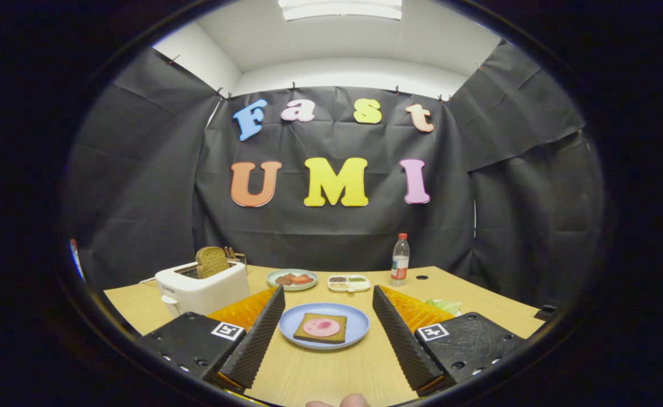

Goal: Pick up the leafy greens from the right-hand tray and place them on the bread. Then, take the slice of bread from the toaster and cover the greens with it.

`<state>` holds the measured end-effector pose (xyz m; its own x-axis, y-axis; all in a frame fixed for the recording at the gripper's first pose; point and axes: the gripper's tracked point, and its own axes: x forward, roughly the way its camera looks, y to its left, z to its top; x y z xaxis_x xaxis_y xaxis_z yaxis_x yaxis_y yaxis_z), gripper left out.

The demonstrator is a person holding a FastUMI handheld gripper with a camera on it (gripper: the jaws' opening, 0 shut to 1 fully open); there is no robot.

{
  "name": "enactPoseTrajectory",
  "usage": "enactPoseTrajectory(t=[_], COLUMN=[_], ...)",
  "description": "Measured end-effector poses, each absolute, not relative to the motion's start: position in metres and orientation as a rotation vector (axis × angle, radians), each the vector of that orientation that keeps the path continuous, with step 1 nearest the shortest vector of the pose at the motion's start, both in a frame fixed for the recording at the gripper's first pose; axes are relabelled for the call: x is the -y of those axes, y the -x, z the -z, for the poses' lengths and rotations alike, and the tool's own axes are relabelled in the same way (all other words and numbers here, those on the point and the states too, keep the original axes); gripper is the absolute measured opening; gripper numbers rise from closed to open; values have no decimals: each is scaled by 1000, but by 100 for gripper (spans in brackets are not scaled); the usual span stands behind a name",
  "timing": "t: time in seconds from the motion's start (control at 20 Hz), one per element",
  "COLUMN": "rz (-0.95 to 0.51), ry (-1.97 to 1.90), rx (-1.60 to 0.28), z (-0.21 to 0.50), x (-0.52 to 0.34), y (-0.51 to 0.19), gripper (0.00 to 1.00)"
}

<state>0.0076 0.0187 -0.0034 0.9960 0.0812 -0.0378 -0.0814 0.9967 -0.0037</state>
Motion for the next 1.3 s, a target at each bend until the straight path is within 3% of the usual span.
enactPoseTrajectory(t=[0.75,1.3], rz=[46,89], ry=[-21,-376], rx=[-99,-451], z=[-1,92], x=[157,283], y=[-58,-175], gripper=[95,96])
